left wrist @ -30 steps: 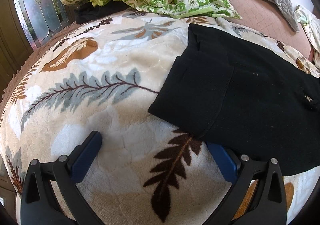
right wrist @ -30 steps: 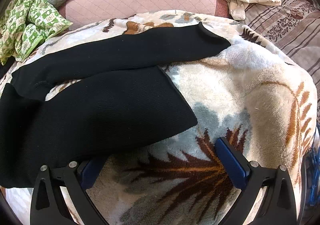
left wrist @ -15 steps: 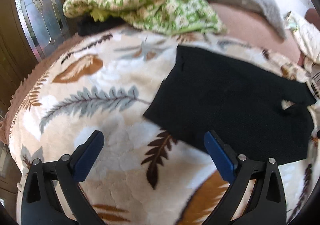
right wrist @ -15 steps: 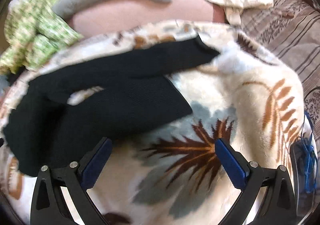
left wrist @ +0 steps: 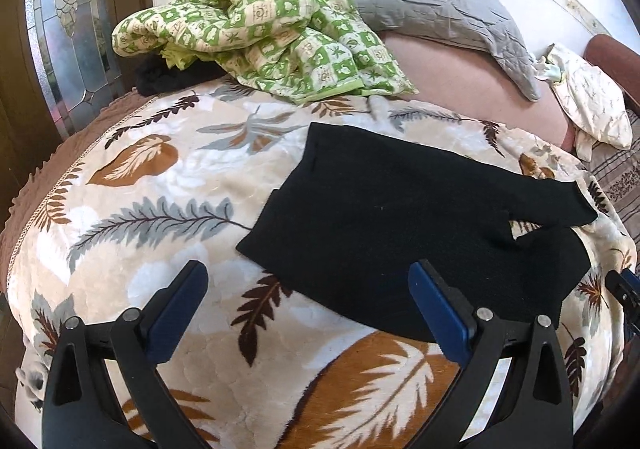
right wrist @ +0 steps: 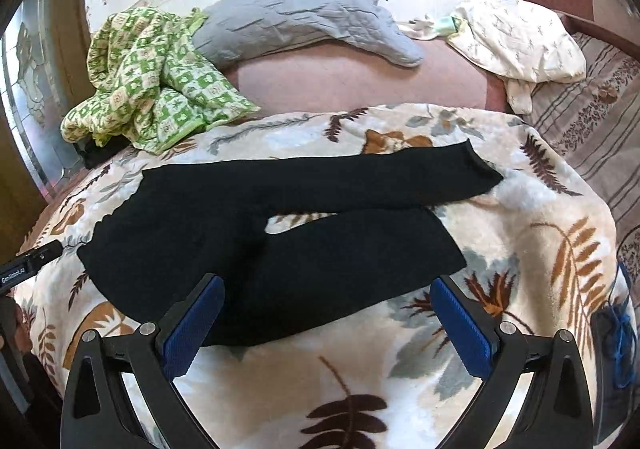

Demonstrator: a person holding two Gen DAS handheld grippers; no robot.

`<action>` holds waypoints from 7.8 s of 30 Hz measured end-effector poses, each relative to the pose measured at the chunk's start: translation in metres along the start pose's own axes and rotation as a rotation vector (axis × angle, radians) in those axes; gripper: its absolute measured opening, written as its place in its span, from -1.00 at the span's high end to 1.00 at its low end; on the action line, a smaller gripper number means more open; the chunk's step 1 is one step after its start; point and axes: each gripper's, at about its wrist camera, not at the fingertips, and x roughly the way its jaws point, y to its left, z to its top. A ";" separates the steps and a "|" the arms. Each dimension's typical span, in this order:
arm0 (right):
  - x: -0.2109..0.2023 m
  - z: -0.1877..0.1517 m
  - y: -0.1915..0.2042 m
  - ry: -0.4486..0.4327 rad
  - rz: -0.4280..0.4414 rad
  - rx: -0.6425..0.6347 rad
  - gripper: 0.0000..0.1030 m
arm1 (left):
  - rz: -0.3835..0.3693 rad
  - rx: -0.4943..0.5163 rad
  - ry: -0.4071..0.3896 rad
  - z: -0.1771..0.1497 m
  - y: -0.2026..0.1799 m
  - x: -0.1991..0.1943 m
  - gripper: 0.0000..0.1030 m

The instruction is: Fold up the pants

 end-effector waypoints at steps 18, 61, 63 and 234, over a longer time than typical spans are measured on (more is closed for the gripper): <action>0.010 -0.002 -0.004 0.024 0.022 0.018 -0.99 | -0.003 0.029 0.028 0.002 -0.013 0.018 -0.96; 0.066 0.001 -0.120 -0.023 0.089 0.417 0.83 | -0.186 -0.201 0.197 0.004 -0.005 0.083 0.78; 0.041 0.001 -0.120 -0.060 0.057 0.384 0.83 | -0.215 -0.198 0.182 0.002 -0.001 0.066 0.78; 0.093 0.012 0.026 0.250 0.421 0.122 0.85 | -0.391 0.079 0.355 -0.046 0.042 0.028 0.78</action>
